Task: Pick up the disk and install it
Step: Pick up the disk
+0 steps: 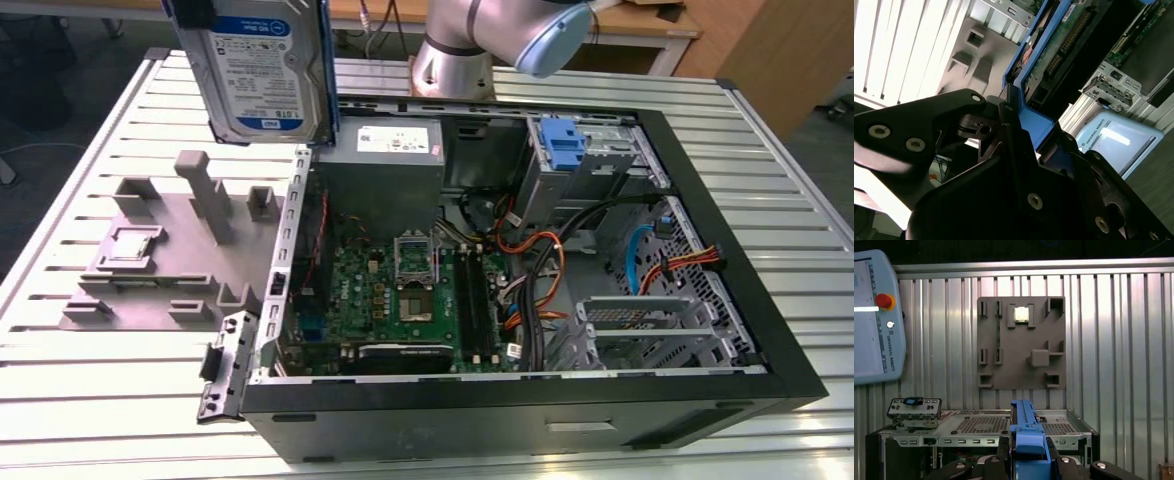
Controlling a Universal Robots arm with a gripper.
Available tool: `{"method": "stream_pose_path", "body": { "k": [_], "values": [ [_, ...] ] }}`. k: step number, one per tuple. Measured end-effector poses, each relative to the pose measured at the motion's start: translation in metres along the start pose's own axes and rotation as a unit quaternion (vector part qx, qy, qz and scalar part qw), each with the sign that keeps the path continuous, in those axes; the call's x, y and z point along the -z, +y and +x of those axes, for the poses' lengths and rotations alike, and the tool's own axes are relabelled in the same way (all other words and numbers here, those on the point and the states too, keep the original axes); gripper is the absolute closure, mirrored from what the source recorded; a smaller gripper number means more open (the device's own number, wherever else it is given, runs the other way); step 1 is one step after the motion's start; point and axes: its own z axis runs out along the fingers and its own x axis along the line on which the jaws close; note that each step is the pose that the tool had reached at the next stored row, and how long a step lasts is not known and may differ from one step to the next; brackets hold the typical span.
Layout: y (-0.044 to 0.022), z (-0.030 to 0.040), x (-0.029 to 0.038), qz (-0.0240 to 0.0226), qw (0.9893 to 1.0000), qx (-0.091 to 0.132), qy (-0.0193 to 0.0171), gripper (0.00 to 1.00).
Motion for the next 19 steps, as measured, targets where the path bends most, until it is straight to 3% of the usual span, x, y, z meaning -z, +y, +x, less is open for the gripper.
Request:
{"method": "stream_pose_path", "body": {
  "k": [3,13,19],
  "values": [
    [-0.0063,0.0008,-0.0009,0.0001,1.0,0.0,0.0003,0.63],
    [-0.0398,-0.0003,-0.003,0.0001,1.0,-0.001,0.0007,0.63],
    [-0.0439,-0.0005,-0.003,0.0001,1.0,-0.002,0.002,0.63]
  ]
}}
